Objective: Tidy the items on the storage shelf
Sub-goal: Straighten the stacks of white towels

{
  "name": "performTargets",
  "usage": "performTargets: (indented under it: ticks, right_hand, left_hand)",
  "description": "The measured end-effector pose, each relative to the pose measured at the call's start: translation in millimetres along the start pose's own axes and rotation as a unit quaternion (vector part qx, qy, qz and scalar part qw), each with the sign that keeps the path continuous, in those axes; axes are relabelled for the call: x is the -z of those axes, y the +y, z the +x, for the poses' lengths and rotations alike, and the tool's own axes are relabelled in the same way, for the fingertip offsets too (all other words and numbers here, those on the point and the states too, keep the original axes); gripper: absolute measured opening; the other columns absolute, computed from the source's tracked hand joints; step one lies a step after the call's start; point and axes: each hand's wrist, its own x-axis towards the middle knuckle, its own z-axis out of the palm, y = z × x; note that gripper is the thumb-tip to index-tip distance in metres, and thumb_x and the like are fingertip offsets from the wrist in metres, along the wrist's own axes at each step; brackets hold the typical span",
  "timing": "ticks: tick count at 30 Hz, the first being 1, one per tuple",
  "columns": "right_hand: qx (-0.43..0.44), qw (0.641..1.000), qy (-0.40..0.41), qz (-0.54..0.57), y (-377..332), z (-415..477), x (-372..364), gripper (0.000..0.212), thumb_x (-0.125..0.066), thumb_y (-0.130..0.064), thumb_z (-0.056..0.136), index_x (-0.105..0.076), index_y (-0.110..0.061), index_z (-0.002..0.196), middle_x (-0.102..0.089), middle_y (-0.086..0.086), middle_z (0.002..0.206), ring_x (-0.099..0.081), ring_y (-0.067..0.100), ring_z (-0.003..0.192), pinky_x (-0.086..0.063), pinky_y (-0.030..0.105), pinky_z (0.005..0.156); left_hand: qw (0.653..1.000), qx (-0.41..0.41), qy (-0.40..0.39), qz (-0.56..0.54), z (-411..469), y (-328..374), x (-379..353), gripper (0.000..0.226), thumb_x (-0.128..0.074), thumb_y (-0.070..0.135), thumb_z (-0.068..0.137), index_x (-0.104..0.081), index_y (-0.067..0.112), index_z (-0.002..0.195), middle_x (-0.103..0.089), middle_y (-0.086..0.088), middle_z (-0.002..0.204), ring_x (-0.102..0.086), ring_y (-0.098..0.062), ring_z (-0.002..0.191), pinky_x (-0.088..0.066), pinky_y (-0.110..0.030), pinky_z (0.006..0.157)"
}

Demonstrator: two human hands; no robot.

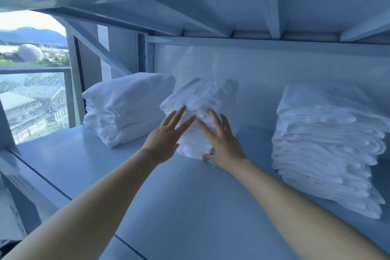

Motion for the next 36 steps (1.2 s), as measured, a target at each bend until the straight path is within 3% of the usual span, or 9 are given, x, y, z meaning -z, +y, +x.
performTargets:
  ticks: [5, 7, 8, 10, 12, 16, 21, 28, 36]
  right_hand:
    - [-0.021, 0.999, -0.017, -0.029, -0.1, 12.9, 1.9, 0.113, -0.079, -0.031, 0.070, 0.004, -0.046, 0.144, 0.032, -0.019, 0.147, 0.009, 0.027, 0.144, -0.052, 0.041, 0.083]
    - [-0.027, 0.999, -0.020, -0.041, -2.0, 14.2, 3.5, 0.109, -0.078, -0.037, 0.070, 0.000, -0.043, 0.146, 0.028, -0.016, 0.150, 0.008, 0.027, 0.144, -0.041, 0.045, 0.100]
    - [-0.033, 0.998, -0.019, -0.044, -4.3, 13.5, 4.2, 0.106, -0.077, -0.042, 0.070, -0.004, -0.041, 0.146, 0.027, -0.014, 0.151, 0.009, 0.027, 0.144, -0.030, 0.049, 0.109]
    - [-0.043, 0.998, -0.001, -0.052, -12.4, 11.3, 6.0, 0.098, -0.073, -0.051, 0.070, -0.013, -0.038, 0.147, 0.022, -0.012, 0.153, 0.011, 0.024, 0.144, -0.008, 0.057, 0.114]
    - [-0.032, 0.997, 0.033, -0.064, -24.2, 12.1, 7.5, 0.089, -0.071, -0.052, 0.072, -0.024, -0.034, 0.145, 0.011, -0.008, 0.157, 0.009, 0.021, 0.145, 0.000, 0.058, 0.112]
    - [0.012, 0.997, 0.053, -0.050, -55.3, 28.8, 2.7, 0.071, -0.069, -0.041, 0.079, -0.038, -0.024, 0.141, -0.009, 0.002, 0.158, -0.005, 0.023, 0.145, -0.006, 0.050, 0.114]
    - [0.029, 0.999, 0.016, 0.004, -96.5, 55.3, -20.4, 0.065, -0.063, -0.035, 0.086, -0.035, -0.016, 0.141, -0.010, 0.003, 0.157, -0.009, 0.021, 0.145, -0.030, 0.035, 0.108]
    - [0.036, 0.999, -0.006, 0.034, -152.8, 93.5, -46.1, 0.075, -0.063, -0.037, 0.086, -0.024, -0.016, 0.146, -0.010, 0.007, 0.156, -0.012, 0.022, 0.143, -0.037, 0.037, 0.103]
    - [0.023, 0.998, 0.001, 0.059, -191.9, 123.9, -65.3, 0.096, -0.067, -0.038, 0.083, -0.001, -0.019, 0.149, 0.011, 0.008, 0.157, -0.004, 0.025, 0.144, -0.035, 0.038, 0.105]
  left_hand:
    - [0.999, -0.021, -0.022, -0.035, 15.2, -14.9, -1.8, 0.088, -0.049, 0.012, 0.091, 0.012, 0.049, 0.142, 0.032, 0.019, 0.149, 0.007, -0.013, 0.145, -0.049, -0.025, 0.056]
    - [0.998, -0.039, -0.019, -0.039, 14.5, -23.5, 1.2, 0.083, -0.049, 0.015, 0.090, 0.005, 0.048, 0.144, 0.027, 0.019, 0.151, 0.002, -0.011, 0.145, -0.040, -0.019, 0.051]
    - [0.998, -0.047, -0.016, -0.036, 12.6, -29.0, 2.8, 0.081, -0.050, 0.017, 0.090, 0.003, 0.048, 0.144, 0.023, 0.019, 0.153, -0.001, -0.010, 0.145, -0.042, -0.019, 0.055]
    - [0.998, -0.054, -0.004, -0.028, 6.2, -40.3, 5.9, 0.078, -0.051, 0.022, 0.090, -0.002, 0.047, 0.145, 0.014, 0.017, 0.156, -0.002, -0.009, 0.145, -0.048, -0.027, 0.083]
    - [0.998, -0.049, 0.006, -0.031, -3.0, -51.8, 8.5, 0.076, -0.052, 0.025, 0.089, -0.005, 0.046, 0.145, 0.005, 0.014, 0.157, -0.004, -0.009, 0.145, -0.037, -0.031, 0.102]
    - [0.999, -0.024, 0.011, -0.042, -19.7, -78.0, 16.4, 0.076, -0.056, 0.027, 0.086, -0.011, 0.045, 0.145, -0.003, 0.013, 0.157, -0.006, -0.010, 0.145, -0.035, -0.032, 0.104]
    - [1.000, 0.012, 0.015, -0.024, -35.5, -115.7, 29.6, 0.078, -0.063, 0.025, 0.082, -0.020, 0.038, 0.146, -0.007, 0.009, 0.157, -0.009, -0.013, 0.145, -0.034, -0.038, 0.107]
    - [0.997, 0.079, 0.012, 0.002, -59.7, -168.9, 33.0, 0.097, -0.073, 0.032, 0.076, -0.009, 0.032, 0.149, -0.007, 0.007, 0.158, -0.008, -0.015, 0.145, -0.029, -0.040, 0.110]
    - [0.992, 0.123, 0.019, -0.031, -61.0, -214.7, 18.2, 0.120, -0.083, 0.040, 0.064, 0.002, 0.035, 0.148, -0.003, 0.006, 0.158, -0.009, -0.023, 0.145, -0.044, -0.046, 0.098]
